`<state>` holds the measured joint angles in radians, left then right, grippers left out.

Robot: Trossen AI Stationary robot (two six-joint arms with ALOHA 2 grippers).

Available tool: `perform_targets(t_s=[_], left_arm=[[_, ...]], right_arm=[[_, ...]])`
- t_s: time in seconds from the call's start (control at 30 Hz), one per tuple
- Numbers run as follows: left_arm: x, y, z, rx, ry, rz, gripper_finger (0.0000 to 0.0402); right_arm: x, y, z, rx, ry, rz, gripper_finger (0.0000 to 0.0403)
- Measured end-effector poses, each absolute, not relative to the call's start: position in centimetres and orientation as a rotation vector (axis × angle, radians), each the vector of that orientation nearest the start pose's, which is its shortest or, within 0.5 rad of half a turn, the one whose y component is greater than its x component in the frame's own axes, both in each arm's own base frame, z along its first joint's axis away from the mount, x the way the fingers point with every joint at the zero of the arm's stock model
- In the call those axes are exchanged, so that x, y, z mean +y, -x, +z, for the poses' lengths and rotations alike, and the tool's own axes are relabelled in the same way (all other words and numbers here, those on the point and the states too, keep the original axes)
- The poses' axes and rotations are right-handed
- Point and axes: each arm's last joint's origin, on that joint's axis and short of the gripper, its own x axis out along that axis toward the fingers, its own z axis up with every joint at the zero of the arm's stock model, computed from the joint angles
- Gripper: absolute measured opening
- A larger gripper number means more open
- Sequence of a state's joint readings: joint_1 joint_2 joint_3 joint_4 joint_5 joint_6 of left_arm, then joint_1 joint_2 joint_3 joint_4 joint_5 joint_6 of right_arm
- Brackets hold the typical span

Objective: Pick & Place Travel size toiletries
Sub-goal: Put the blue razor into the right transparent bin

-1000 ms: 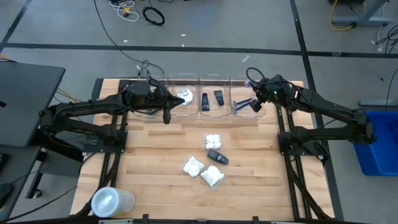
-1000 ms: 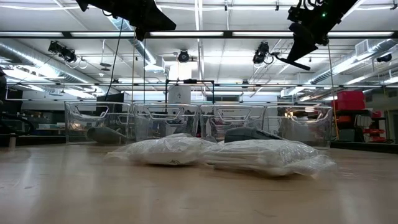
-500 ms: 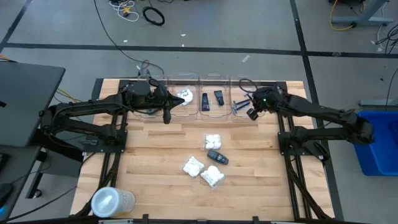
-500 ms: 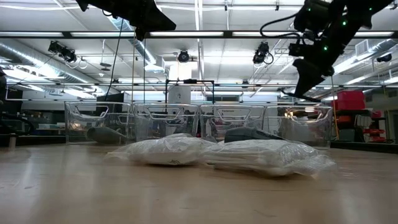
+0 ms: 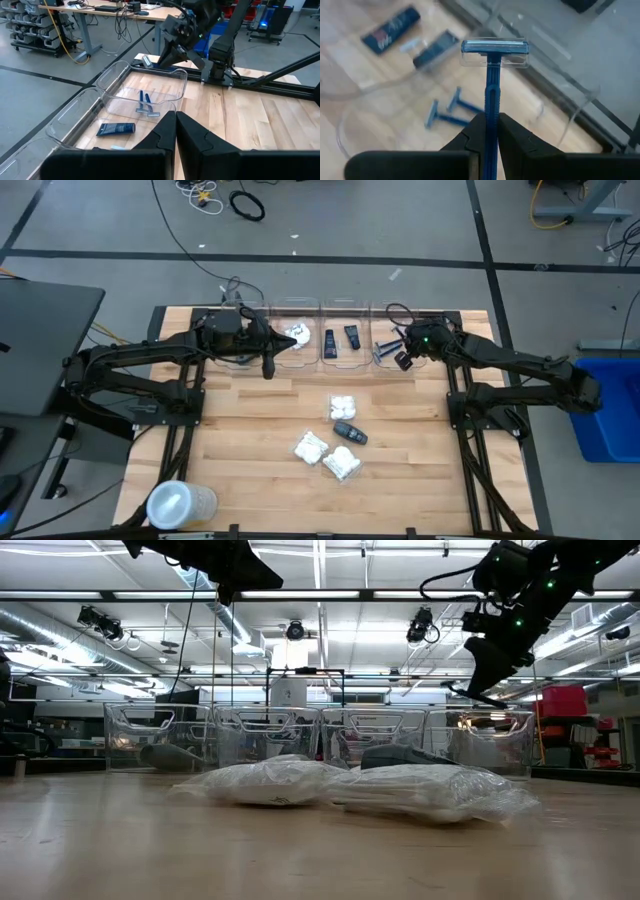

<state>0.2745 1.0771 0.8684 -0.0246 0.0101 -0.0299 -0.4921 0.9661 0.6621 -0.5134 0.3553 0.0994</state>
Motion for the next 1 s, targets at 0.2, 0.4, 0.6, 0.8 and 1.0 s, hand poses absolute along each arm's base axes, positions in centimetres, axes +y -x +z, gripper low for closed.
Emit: perform_targets(t_s=[0.2,0.4,0.6,0.8,1.0], left_arm=[[6.5,-23.2,32.2,0.227,0.071,0.268,0.0020],[6.5,-23.2,32.2,0.226,0.074,0.268,0.0020],[6.5,-23.2,32.2,0.227,0.065,0.267,0.0020],[6.5,-23.2,32.2,0.228,0.062,0.267,0.0020],[6.5,-23.2,32.2,0.228,0.063,0.267,0.0020]], right_arm=[[-10.1,-16.5,24.2,0.698,-0.140,-0.853,0.0044],[-10.3,-16.7,24.1,0.682,-0.155,-0.860,0.0044],[-10.5,-17.1,22.1,0.736,-0.166,-0.861,0.0044],[-10.5,-17.2,20.0,0.757,-0.186,-0.867,0.0044],[-10.5,-17.1,19.7,0.750,-0.191,-0.870,0.0044]])
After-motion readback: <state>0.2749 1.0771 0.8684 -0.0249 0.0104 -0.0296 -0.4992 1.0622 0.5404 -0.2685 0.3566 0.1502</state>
